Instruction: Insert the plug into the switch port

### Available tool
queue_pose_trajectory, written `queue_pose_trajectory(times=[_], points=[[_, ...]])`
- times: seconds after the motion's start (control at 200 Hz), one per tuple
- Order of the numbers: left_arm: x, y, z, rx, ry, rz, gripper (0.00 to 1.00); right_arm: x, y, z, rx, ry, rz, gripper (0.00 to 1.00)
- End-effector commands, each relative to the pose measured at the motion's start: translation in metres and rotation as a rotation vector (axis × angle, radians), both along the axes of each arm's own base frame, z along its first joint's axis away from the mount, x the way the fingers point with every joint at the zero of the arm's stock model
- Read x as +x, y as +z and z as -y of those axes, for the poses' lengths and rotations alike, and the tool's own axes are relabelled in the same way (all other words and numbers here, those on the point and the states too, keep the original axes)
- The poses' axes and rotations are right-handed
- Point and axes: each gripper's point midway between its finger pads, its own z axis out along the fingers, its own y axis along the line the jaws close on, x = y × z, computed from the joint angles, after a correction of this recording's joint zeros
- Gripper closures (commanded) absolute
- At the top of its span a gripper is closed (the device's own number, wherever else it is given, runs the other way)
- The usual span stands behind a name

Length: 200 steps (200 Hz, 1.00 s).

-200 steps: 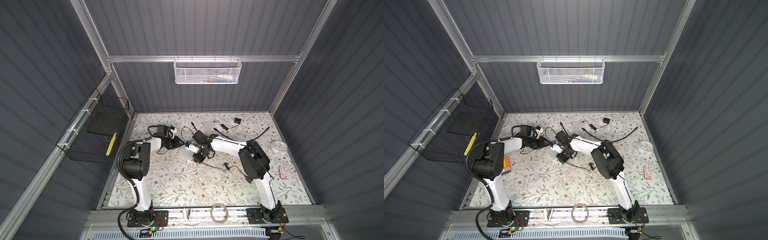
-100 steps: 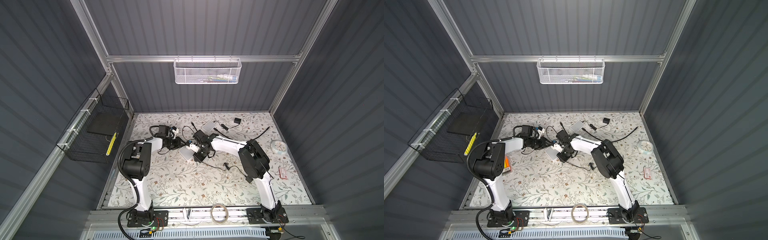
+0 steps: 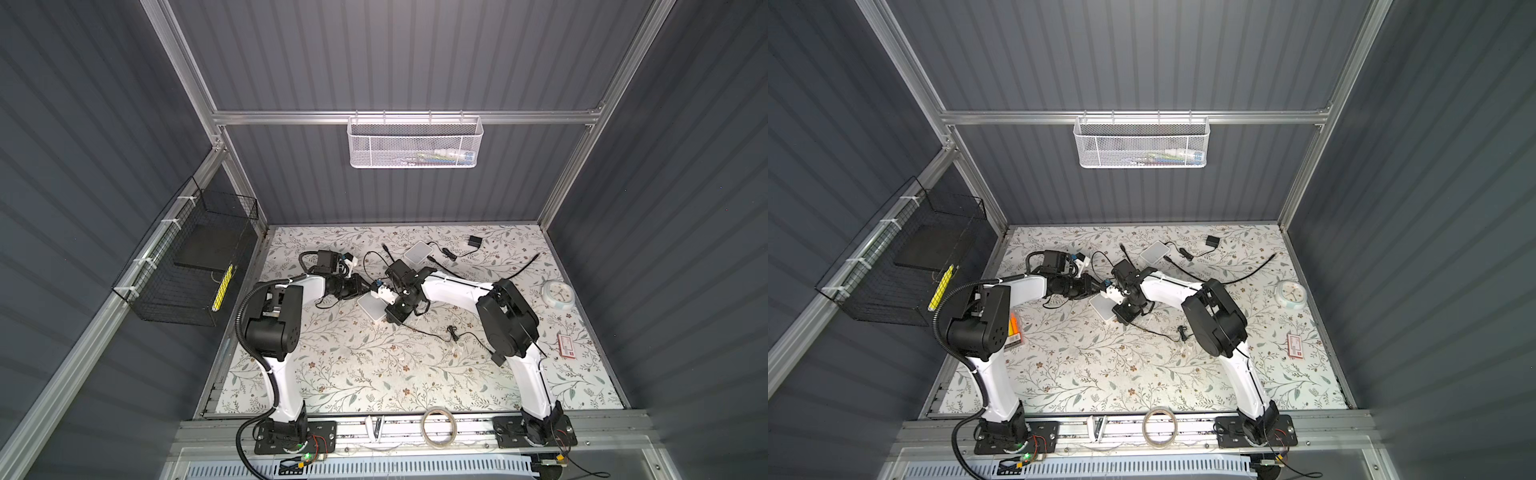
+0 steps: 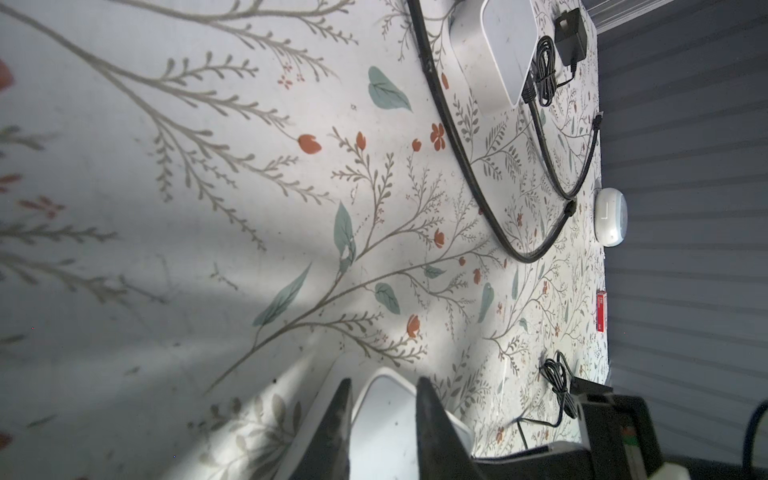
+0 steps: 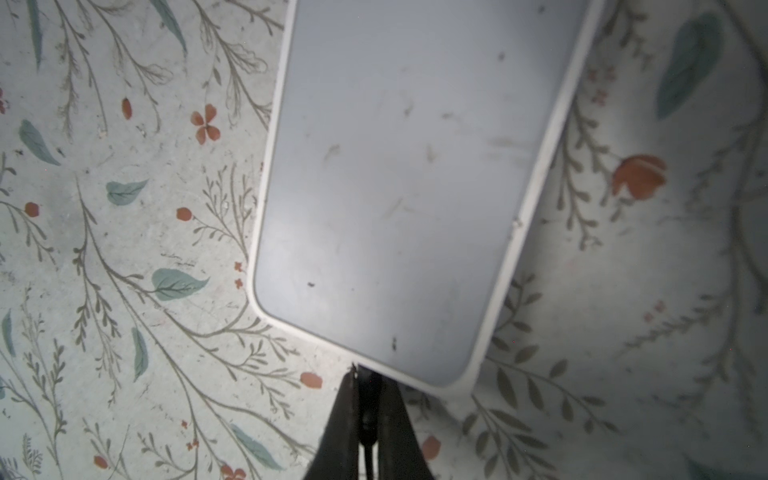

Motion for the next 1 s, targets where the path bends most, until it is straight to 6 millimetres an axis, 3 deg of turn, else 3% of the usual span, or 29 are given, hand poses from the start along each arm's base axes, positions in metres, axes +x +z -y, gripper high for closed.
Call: queue_pose_trajectory(times=[0.0,0.3,0.68,0.996], points=[[-0.009,-0.008,0.003,-0.002,-0.022,-0.025,0.73,0.005,0.001,-0.003,0.009,-0.017,-0.005,1.0],[-0.015,-0.011,0.003,-0.011,-0.026,-0.037,0.73,0.01,0.001,-0.008,0.018,-0.032,-0.004,1.0],[-0.02,-0.011,-0.003,0.046,-0.041,-0.024,0.65,0.013,0.002,-0.009,0.02,-0.042,0.004,1.0],[-0.028,-0.019,-0.004,0.072,-0.053,-0.038,0.77,0.015,0.004,-0.011,0.03,-0.054,0.009,1.0]])
